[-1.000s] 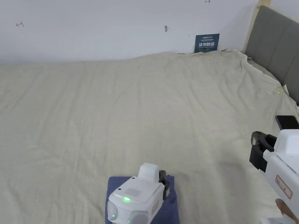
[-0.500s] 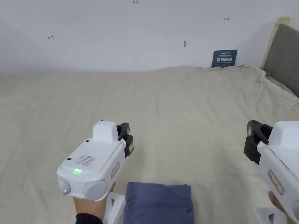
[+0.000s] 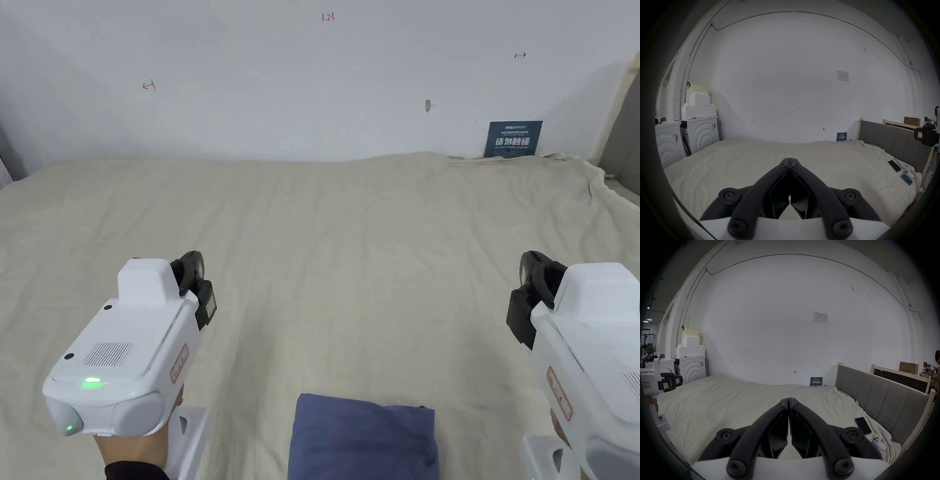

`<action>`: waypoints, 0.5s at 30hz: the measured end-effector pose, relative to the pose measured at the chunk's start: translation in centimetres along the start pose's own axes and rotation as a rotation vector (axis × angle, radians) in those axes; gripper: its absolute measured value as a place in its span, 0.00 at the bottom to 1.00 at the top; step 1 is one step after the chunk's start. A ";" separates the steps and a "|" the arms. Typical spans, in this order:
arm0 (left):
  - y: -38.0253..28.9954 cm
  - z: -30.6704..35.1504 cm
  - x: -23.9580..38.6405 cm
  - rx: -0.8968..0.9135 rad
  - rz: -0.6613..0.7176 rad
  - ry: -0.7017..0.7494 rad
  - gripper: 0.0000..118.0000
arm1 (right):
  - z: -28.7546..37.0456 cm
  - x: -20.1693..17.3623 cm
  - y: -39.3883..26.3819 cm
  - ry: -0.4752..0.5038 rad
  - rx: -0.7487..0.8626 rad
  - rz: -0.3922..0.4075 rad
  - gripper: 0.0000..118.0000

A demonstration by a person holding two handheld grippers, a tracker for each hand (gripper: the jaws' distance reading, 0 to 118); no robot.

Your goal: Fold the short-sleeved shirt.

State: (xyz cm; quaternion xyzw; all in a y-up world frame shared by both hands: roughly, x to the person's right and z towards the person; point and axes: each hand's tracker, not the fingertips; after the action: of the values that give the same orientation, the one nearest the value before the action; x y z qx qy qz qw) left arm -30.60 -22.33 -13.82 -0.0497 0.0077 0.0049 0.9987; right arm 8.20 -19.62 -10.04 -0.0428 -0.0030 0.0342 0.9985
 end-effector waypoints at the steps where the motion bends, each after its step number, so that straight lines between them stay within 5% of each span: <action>1: 0.0 0.1 -0.2 -0.003 0.001 0.004 0.00 | 0.0 -0.1 -0.1 0.000 0.003 0.002 0.00; 15: -1.1 -0.1 -0.2 -0.048 0.023 -0.011 0.00 | -1.5 -1.6 -3.3 0.046 -0.056 -0.033 0.00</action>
State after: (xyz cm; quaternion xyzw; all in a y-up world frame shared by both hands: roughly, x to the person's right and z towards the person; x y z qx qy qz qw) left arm -30.81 -23.49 -13.80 -0.0735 0.0024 0.0168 0.9971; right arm 6.79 -23.09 -11.23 -0.0716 0.0183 0.0167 0.9971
